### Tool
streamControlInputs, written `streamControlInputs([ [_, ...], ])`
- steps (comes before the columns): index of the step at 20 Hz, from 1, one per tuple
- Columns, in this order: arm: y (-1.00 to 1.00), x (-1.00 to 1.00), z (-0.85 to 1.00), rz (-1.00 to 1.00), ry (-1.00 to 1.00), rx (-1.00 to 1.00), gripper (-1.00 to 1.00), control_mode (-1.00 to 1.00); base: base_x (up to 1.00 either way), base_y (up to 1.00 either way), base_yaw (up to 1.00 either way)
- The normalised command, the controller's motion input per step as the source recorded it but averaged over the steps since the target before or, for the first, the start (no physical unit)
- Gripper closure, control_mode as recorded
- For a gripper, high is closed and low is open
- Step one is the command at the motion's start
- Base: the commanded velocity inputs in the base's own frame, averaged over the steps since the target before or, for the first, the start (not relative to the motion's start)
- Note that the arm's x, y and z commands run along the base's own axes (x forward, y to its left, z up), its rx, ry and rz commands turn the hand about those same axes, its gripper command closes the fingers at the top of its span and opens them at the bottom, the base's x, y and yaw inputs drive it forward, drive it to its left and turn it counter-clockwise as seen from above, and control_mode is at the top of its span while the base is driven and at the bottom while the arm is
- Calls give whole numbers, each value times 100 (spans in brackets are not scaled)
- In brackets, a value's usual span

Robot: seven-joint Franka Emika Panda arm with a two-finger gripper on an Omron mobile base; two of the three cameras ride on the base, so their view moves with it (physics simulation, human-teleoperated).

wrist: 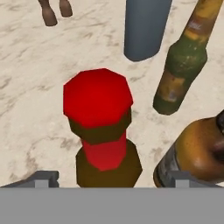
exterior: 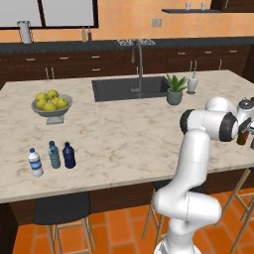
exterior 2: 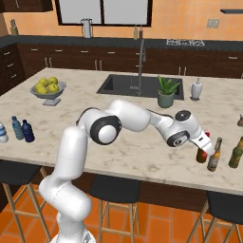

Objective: Move the plastic bottles in the middle to the plastics group, and the glass bottles in the middle to the glass group.

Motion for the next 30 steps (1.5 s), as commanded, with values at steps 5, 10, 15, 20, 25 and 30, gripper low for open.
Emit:
streamControlInputs([
  [5, 0, -2, 61, 0, 0, 0, -100, -100, 0, 0, 0],
  [10, 2, -3, 74, 0, 0, 0, -100, -100, 0, 0, 0],
  [15, 18, -23, 70, 2, 0, -1, -100, -100, 0, 0, 0],
  [20, 25, -34, 0, 11, 1, 0, -100, -100, 0, 0, 0],
  [25, 83, -55, 34, 17, 3, -2, -100, -100, 0, 0, 0],
  [30, 100, -65, 56, 18, 0, -8, -100, -100, 0, 0, 0],
])
